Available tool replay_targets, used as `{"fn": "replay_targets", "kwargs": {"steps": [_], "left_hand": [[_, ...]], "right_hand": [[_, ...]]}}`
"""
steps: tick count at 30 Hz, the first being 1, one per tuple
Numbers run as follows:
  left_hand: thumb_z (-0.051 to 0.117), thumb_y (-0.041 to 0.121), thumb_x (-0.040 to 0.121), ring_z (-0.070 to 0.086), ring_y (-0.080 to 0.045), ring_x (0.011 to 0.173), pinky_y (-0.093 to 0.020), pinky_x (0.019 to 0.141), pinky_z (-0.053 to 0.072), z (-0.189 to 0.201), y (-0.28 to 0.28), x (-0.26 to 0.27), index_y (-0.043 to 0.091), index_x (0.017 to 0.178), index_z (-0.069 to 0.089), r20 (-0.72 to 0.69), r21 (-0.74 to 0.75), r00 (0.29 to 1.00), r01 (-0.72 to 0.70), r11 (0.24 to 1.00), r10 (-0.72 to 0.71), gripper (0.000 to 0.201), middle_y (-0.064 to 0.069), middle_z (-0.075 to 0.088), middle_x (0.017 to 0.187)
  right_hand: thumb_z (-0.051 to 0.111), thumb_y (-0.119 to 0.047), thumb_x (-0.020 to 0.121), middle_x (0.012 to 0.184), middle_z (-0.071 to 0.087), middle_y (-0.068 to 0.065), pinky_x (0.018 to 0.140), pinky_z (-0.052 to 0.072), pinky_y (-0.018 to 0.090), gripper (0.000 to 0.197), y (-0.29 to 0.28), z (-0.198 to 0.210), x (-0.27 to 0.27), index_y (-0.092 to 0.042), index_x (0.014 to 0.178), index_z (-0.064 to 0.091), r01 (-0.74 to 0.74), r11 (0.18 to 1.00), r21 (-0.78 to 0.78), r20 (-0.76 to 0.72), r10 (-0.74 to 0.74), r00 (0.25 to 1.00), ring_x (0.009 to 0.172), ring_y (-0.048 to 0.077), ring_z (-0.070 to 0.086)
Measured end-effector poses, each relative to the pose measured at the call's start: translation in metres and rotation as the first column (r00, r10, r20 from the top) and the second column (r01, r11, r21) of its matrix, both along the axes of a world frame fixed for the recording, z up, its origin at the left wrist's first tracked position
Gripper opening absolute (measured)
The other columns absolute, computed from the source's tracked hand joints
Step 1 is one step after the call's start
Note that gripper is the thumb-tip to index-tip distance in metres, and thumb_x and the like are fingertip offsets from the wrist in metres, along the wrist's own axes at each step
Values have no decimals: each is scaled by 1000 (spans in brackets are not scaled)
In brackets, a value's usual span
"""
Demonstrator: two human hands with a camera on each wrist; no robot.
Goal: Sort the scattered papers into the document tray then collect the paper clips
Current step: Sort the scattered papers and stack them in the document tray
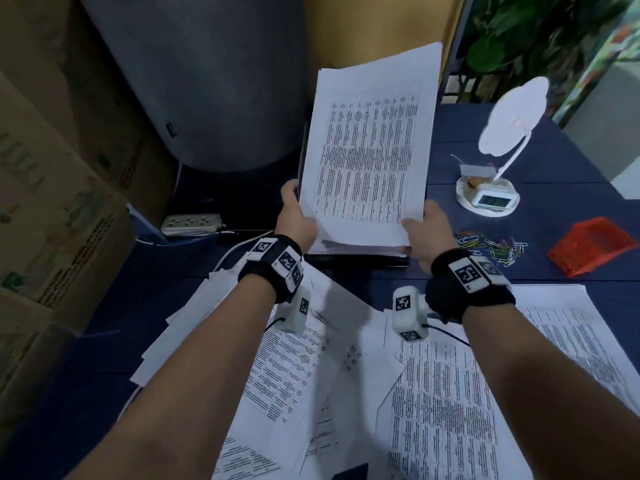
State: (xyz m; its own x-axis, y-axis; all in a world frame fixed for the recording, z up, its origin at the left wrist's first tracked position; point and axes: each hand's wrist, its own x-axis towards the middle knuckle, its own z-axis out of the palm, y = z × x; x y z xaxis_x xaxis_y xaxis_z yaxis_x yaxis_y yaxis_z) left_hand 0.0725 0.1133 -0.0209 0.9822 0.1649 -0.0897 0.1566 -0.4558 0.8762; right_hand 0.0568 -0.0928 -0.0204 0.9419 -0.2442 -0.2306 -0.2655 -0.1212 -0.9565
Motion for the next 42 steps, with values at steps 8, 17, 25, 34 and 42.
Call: {"fn": "replay_targets", "kwargs": {"steps": [8, 17, 25, 34, 42], "left_hand": [[36, -13, 88, 49, -24, 121, -30, 100, 44, -1, -11, 37, 17, 137, 41, 36, 196, 999, 22, 980, -30, 58, -9, 42, 141], [47, -3, 90, 48, -28, 118, -33, 93, 46, -19, -13, 47, 1, 125, 51, 40, 542, 991, 89, 836, -131, 36, -11, 29, 146], [52, 37, 93, 40, -27, 114, -38, 98, 29, -43, -18, 30, 10, 103, 68, 209, 686, 953, 16, 728, -218, 33, -8, 48, 122], [43, 30, 99, 47, -24, 108, -34, 92, 30, -44, -7, 13, 14, 106, 66, 171, 638, 939, 126, 759, -300, 29, -4, 59, 109], [57, 15, 90, 49, -25, 108, -36, 97, 32, -59, 22, -29, 11, 108, 66, 252, 512, 954, 12, 859, -163, 20, -7, 57, 113]], "right_hand": [[50, 5, 85, 100, 58, 10, 71, 58, 40, 30, -5, -2, 37, -9, 112, 47, 189, 955, -230, 169, -152, 974, 71, 16, 59], [54, -8, 91, 125, 52, 18, 93, 40, 33, 26, -16, -26, 53, 1, 114, 64, -2, 663, -748, 111, 129, 985, 109, 34, 54], [52, -35, 92, 112, 52, 17, 86, 41, 43, 34, -7, -29, 39, -9, 108, 68, -30, 428, -903, 45, 163, 986, 108, 35, 44], [52, -30, 93, 99, 62, 13, 80, 39, 37, 27, -3, -30, 27, -10, 94, 70, -4, 488, -873, 107, 199, 974, 97, 32, 53], [54, -23, 91, 100, 61, 15, 81, 39, 39, 21, 7, -39, -6, -9, 91, 70, 34, 557, -830, 170, 194, 966, 99, 34, 49]]}}
